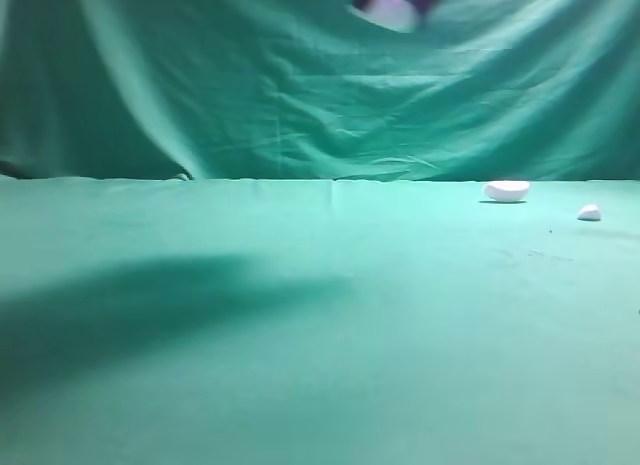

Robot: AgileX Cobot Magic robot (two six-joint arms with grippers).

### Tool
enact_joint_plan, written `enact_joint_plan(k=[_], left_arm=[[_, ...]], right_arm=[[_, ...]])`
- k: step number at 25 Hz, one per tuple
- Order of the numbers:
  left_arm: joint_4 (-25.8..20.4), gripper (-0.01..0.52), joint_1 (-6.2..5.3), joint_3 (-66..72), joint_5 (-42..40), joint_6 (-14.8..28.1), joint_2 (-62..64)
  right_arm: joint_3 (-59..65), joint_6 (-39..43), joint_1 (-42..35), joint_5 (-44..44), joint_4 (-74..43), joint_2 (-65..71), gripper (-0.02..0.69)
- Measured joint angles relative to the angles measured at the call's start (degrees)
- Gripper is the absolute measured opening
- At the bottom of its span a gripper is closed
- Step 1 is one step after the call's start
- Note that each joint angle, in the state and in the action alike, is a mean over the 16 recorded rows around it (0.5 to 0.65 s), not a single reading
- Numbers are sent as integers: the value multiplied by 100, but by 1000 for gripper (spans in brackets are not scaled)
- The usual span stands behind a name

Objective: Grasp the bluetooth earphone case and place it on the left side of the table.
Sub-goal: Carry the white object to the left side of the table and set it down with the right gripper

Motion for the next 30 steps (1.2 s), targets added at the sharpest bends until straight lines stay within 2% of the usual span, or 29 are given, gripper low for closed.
enact_joint_plan(k=[6, 13, 23, 30], left_arm=[[0, 0, 0, 0, 0, 0, 0], [0, 0, 0, 0, 0, 0, 0], [0, 0, 0, 0, 0, 0, 0], [0, 0, 0, 0, 0, 0, 0]], right_arm=[[-736, -187, 636, -303, -71, 1023, 312], [-978, -372, 965, -762, -153, 1651, 319], [-1010, -403, 1013, -959, -227, 1827, 388], [-1020, -134, 1010, -633, -269, 1551, 423]])
